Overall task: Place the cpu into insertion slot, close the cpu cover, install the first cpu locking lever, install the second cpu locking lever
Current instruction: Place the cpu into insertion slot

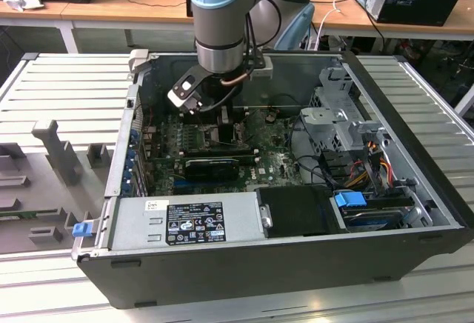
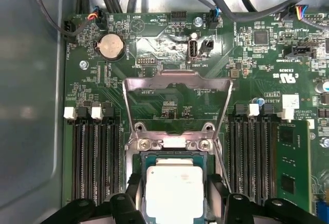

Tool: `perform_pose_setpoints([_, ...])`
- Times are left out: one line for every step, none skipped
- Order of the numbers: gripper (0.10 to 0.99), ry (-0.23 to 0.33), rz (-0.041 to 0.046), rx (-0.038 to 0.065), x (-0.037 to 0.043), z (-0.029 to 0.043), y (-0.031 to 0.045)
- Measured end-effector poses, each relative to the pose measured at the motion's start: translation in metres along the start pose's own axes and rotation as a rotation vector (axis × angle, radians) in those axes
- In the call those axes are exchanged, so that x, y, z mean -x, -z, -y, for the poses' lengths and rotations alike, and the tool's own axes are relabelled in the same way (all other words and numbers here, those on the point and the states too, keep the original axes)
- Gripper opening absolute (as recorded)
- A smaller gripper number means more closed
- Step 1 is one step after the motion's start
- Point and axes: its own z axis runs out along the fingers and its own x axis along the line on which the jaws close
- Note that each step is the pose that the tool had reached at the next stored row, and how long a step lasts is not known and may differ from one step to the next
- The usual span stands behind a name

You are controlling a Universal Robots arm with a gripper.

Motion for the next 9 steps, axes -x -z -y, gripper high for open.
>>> perform_pose_setpoints([0.616, 0.0, -0.0001, -0.001, 0.0, -0.0002, 0.0019])
perform_pose_setpoints([0.616, 0.0, 0.0, -0.002, -0.0001, -0.0003, 0.0038])
perform_pose_setpoints([0.6, 0.0, 0.0, -0.004, -0.0002, -0.0005, 0.0064])
perform_pose_setpoints([0.6, 0.0, 0.0001, -0.005, -0.0002, -0.0005, 0.0071])
perform_pose_setpoints([0.471, 0.0, 0.0001, -0.006, -0.0002, -0.0006, 0.008])
perform_pose_setpoints([0.471, 0.0, 0.0002, -0.007, -0.0002, -0.0007, 0.0089])
perform_pose_setpoints([0.353, 0.0, 0.0, -0.007, -0.0002, -0.0007, 0.0099])
perform_pose_setpoints([0.29, 0.0, 0.0001, -0.008, -0.0003, -0.0008, 0.0104])
perform_pose_setpoints([0.29, 0.0, 0.0002, -0.008, -0.0003, -0.0008, 0.0107])
